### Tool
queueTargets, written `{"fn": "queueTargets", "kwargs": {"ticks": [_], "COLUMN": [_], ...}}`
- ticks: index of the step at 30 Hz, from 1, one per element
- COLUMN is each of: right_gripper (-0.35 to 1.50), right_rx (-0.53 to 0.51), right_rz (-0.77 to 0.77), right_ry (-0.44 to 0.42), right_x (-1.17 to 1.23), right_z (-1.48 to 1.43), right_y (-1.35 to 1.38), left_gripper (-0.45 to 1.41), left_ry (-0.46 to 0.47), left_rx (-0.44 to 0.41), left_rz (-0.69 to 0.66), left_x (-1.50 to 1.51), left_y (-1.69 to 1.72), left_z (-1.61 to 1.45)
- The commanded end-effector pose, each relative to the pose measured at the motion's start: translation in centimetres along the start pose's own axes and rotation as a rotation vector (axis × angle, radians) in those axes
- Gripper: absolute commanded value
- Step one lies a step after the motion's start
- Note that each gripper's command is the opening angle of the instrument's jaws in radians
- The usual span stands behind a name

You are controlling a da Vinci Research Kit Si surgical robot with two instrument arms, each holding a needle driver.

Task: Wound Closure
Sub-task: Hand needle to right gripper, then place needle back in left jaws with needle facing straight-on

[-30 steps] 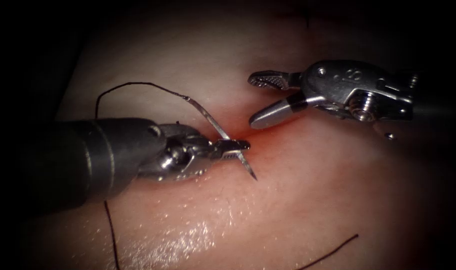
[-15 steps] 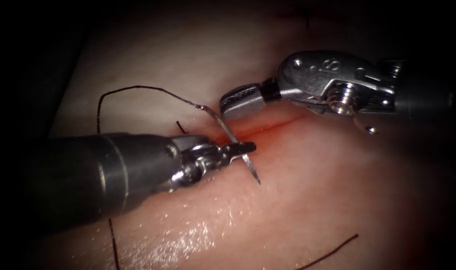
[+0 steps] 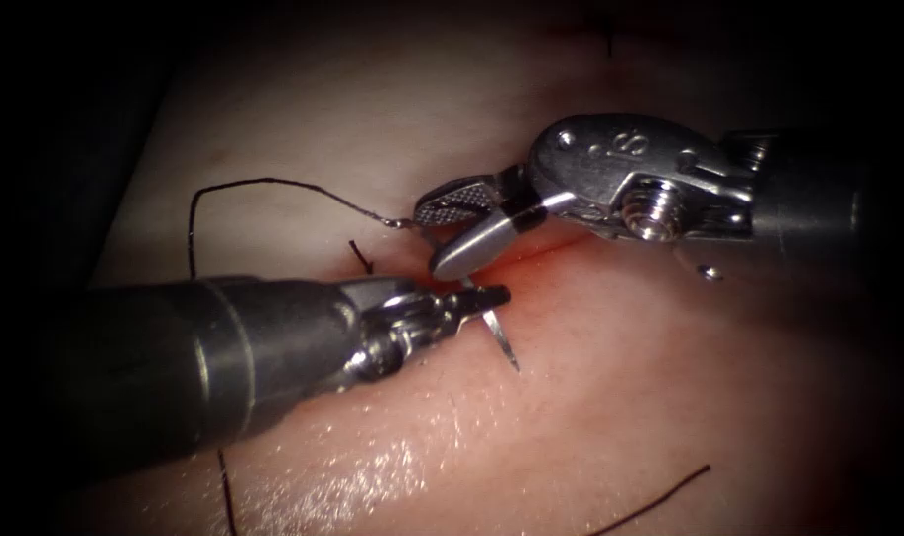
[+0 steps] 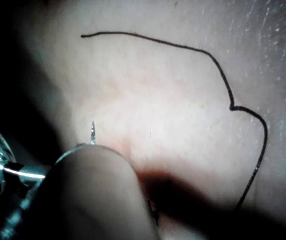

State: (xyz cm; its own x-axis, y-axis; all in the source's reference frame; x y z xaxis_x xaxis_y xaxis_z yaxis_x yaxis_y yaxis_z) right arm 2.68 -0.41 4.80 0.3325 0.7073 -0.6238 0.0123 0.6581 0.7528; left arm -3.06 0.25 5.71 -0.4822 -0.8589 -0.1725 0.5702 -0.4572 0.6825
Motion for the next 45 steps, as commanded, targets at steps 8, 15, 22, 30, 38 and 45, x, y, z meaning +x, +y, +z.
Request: {"fn": "queueTargets", "kwargs": {"ticks": [8,15,22,30,38,45], "right_gripper": [0.59,-0.35,-0.35,-0.35,-0.35,-0.35], "right_rx": [-0.012,-0.011,-0.042,-0.132,-0.171,-0.184], "right_rz": [-0.003,-0.006,-0.032,-0.017,0.287,0.470], "right_ry": [0.003,0.002,0.080,0.254,0.282,0.300], "right_x": [0.04,0.01,0.12,0.05,-0.05,-0.09], "right_z": [0.15,0.15,0.03,-0.19,-0.27,-0.26], "right_y": [0.05,0.05,0.15,0.27,0.28,0.23], "left_gripper": [-0.45,-0.45,0.71,0.81,0.64,0.64], "left_ry": [-0.006,-0.007,0.022,0.065,0.121,0.166], "left_rx": [0.003,0.002,0.108,0.424,0.487,0.526], "left_rz": [0.006,0.004,-0.199,-0.471,-0.428,-0.364], "left_x": [0.02,0.01,0.02,0.04,0.04,0.05], "left_y": [-0.07,-0.08,-0.12,0.01,0.23,0.21], "left_z": [0.02,0.04,0.05,-0.04,-0.04,-0.03]}}
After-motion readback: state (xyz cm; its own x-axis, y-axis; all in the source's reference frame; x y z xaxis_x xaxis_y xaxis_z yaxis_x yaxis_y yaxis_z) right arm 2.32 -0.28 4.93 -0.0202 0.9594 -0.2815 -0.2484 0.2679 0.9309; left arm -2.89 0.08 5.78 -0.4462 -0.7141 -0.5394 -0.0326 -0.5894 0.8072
